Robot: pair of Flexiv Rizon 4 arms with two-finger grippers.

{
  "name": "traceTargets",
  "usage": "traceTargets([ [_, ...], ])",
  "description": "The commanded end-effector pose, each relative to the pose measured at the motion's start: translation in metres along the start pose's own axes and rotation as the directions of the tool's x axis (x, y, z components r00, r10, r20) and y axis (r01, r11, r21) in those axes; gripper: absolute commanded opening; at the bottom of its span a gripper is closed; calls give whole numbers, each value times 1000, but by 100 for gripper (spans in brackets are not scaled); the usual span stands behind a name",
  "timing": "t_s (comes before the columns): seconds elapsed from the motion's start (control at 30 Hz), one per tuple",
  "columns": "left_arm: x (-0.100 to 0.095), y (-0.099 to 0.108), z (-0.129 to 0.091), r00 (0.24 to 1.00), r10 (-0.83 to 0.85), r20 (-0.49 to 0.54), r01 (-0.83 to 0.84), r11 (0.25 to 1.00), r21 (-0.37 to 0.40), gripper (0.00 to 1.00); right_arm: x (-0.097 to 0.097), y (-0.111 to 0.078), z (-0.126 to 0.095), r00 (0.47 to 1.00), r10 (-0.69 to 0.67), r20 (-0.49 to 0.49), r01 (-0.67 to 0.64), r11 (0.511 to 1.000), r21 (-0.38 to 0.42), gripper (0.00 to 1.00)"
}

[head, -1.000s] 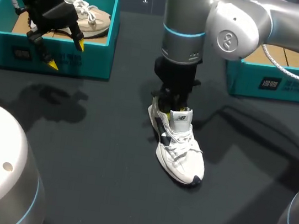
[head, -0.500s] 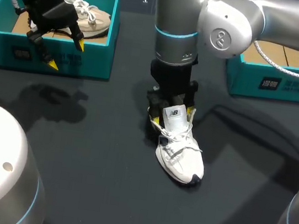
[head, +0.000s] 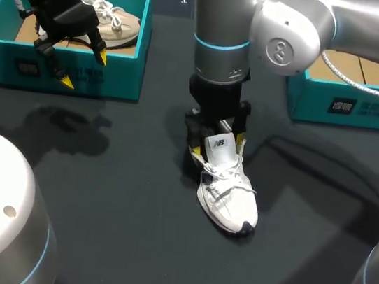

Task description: Take the shoe out of the shoebox, open the shoe tongue, remove and reinsert the insole, then place the shoe into the shoebox

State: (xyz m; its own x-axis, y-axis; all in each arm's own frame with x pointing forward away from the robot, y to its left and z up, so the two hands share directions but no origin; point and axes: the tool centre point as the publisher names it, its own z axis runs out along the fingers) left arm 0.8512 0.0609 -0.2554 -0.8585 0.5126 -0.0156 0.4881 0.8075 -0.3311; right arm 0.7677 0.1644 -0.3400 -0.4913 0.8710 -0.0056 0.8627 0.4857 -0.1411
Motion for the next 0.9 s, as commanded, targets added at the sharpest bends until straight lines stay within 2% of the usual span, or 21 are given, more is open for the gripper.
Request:
traceTargets([
  [0.03,0,0,0,1000,1,-1,-1,1000,-1,100,-4,-13,-1,1000,7,-5,-7,1000,-15,100],
  [0.2,0,0,0,1000,1,-1,-1,1000,-1,100,-7,-19,4,1000,17,-23,-18,1000,-7,100],
  [0.43,0,0,0,1000,1,-1,-1,1000,-1,100,-7,-23,-3,1000,23,-3,-23,999,-31,100],
  [0.9,0,0,0,1000,1,-1,-1,1000,-1,100,-5,-52,-13,995,101,-17,-102,994,-45,100],
])
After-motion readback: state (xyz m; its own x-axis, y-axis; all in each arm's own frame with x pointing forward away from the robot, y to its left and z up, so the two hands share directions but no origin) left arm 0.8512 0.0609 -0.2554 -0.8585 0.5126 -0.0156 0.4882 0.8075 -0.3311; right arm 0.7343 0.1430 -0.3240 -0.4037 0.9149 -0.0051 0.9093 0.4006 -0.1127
